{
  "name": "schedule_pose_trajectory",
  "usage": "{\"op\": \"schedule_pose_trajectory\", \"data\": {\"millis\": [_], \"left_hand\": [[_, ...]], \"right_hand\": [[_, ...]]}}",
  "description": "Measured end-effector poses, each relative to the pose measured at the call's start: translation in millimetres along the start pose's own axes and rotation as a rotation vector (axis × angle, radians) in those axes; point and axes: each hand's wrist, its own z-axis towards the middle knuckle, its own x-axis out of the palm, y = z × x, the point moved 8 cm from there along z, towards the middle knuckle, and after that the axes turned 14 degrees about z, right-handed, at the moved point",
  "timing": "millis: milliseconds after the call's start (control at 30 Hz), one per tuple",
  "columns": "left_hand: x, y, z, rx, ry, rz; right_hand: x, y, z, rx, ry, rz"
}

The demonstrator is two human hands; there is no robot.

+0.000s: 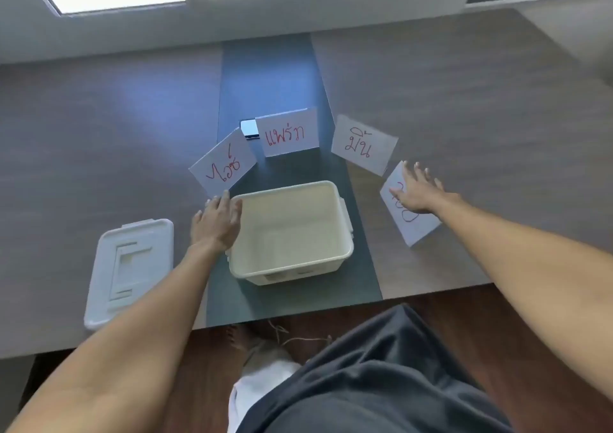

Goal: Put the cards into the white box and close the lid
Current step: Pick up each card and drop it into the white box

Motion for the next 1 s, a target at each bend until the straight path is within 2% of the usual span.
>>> {"op": "schedule_pose_trajectory", "data": {"millis": [100,200,433,767,1000], "left_hand": [[8,1,-11,-0.004,-0.012,-0.05],[18,6,-18,-0.013,-0.006,-0.156],[22,4,-25,-0.007,0.027,-0.473],[18,-11,-15,-0.029,-0.025,-0.472],[17,-14,-4,-0.02,-0.055,-0.436]], "right_hand": [[16,-9,-2,0.024,0.007,0.119],[24,-12,-8,0.004,-0.057,0.235],[25,4,-13,-0.057,-0.17,0.242],[16,41,-37,-0.176,-0.235,0.296],[-24,79,-51,-0.304,-0.313,0.352]]}}
